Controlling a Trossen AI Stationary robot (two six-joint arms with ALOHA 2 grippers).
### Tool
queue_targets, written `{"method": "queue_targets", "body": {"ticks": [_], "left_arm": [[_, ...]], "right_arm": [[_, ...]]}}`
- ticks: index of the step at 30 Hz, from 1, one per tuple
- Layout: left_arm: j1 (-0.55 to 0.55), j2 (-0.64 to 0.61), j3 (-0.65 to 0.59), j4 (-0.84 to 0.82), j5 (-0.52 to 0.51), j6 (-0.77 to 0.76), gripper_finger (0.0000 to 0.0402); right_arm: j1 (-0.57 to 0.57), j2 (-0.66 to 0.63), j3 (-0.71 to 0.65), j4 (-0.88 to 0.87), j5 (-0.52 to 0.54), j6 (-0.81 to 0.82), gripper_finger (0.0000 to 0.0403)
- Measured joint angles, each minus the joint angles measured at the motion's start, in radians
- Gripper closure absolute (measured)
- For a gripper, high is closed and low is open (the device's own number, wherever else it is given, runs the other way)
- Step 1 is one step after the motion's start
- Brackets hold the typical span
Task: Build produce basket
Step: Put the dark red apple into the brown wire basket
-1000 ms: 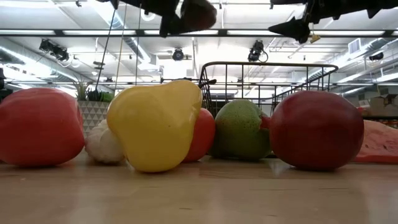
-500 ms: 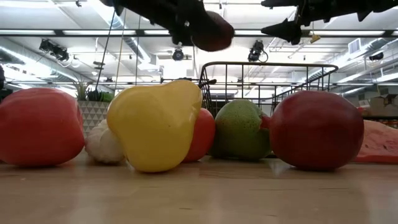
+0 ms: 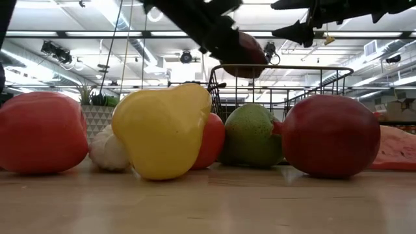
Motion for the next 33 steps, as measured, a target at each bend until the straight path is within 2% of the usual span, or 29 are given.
{"method": "queue_targets", "body": {"ticks": [10,16,26,33], "left_arm": [[0.048,0.191,0.35,-0.344,0.005,0.002,0.0002],[0.096,0.287,0.475,-0.454,0.106,0.026,0.0002],[0.137,0.371,0.528,-0.535,0.226,0.034,0.0002],[0.14,0.389,0.529,-0.601,0.235,0.033,0.0002]], "right_arm": [[-0.002,-0.001,0.0,-0.01,0.0,-0.005,0.0003],[-0.002,-0.002,0.0,-0.016,0.0,-0.015,0.0003],[-0.002,-0.067,0.0,-0.025,-0.001,-0.019,0.0003],[-0.002,-0.123,0.0,-0.039,-0.001,-0.037,0.0003]]}}
